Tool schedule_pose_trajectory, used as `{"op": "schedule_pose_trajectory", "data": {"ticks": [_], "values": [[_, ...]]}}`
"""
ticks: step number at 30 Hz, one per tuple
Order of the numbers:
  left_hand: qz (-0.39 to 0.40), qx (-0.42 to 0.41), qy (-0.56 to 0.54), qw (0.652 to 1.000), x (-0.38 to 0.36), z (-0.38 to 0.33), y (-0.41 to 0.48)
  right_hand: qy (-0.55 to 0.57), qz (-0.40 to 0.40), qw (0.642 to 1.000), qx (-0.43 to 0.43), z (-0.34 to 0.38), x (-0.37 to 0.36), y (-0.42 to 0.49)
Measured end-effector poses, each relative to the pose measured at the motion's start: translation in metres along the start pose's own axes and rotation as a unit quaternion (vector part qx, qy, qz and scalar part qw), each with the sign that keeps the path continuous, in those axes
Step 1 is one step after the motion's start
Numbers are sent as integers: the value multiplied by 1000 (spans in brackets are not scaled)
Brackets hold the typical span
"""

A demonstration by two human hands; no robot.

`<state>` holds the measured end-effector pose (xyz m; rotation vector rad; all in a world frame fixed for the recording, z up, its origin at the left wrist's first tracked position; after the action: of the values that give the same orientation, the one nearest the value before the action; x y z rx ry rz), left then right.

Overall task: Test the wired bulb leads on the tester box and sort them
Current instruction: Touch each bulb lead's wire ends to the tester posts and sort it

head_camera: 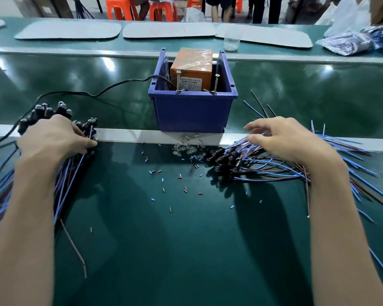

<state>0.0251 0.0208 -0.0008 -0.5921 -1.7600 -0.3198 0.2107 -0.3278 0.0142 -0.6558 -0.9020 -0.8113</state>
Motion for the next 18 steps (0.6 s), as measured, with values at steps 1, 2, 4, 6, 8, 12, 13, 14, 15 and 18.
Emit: {"op": "schedule_pose_trajectory", "data": {"ticks": [1,2,4,6,8,12,13,14,15,18], "values": [[-6,0,15,1000,-2,-3,0,1,2,1000,-1,0,0,0],[-10,0,29,1000,-6,-6,-1,1,4,1000,-1,0,0,-1],[-3,3,50,999,-14,-11,-3,1,5,1000,1,1,0,-2],[8,9,65,998,-21,-15,-7,2,6,1000,2,2,1,-2],[5,5,61,998,-21,-16,-10,10,6,1000,3,3,0,-4],[-16,-18,25,999,-11,-13,-10,41,-10,999,24,7,2,-7],[-29,-26,3,999,-7,-13,-9,50,-15,998,34,10,3,-8],[-40,-39,-21,998,-3,-13,-9,61,-20,997,45,12,4,-9],[-46,-55,-50,996,2,-13,-10,73,-25,995,57,16,4,-9],[-53,-117,-128,983,16,-21,-20,126,-32,987,93,27,3,-12]]}}
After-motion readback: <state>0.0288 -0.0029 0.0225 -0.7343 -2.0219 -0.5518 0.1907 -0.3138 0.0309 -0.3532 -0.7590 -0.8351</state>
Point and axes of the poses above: each hand's wrist, its own y-axis towards the middle knuckle, its own x-axis out of the back of the hand, z = x × y, the point moved 2 cm from there along y, towards the middle knuckle, and after that the axes turned 3 degrees about -x, right-handed, at the moved point
